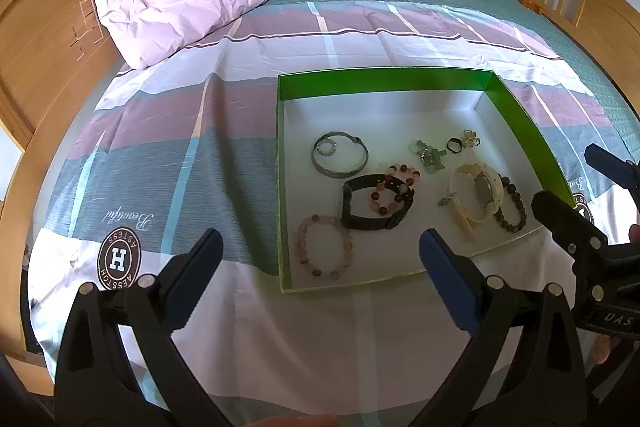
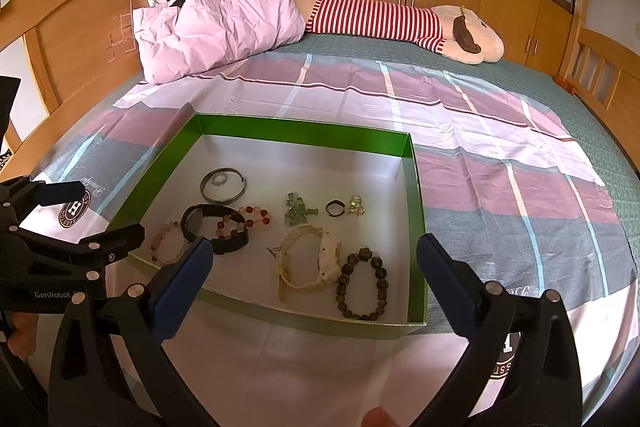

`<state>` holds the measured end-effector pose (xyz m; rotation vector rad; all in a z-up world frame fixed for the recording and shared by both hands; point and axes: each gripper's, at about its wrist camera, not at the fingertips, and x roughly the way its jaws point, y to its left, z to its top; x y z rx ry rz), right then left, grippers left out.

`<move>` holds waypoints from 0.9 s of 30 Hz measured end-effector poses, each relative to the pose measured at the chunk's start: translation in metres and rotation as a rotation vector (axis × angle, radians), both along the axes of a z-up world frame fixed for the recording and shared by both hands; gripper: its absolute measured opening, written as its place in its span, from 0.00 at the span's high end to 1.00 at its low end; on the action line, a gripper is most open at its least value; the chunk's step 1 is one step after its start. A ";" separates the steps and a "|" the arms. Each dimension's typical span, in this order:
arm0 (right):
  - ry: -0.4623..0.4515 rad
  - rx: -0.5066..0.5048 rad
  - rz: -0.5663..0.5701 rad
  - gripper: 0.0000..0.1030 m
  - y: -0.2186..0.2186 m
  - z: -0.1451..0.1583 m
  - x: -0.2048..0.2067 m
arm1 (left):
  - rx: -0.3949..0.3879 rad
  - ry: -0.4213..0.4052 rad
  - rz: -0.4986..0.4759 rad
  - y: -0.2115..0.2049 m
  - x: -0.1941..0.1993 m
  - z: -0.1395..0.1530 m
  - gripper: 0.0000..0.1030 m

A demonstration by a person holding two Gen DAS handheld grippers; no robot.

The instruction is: Organize jewelry

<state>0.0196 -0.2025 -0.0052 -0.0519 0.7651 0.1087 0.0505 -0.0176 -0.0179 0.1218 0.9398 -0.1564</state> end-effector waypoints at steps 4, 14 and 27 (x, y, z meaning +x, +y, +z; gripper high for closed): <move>-0.001 -0.003 0.001 0.01 0.000 0.000 0.000 | 0.005 0.003 -0.006 -0.002 0.000 -0.001 0.03; -0.002 -0.006 0.000 0.01 0.001 0.000 -0.001 | 0.012 0.007 -0.018 -0.005 -0.001 -0.003 0.03; -0.004 -0.003 0.000 0.01 0.000 0.000 -0.001 | 0.014 0.011 -0.025 -0.007 -0.002 -0.006 0.03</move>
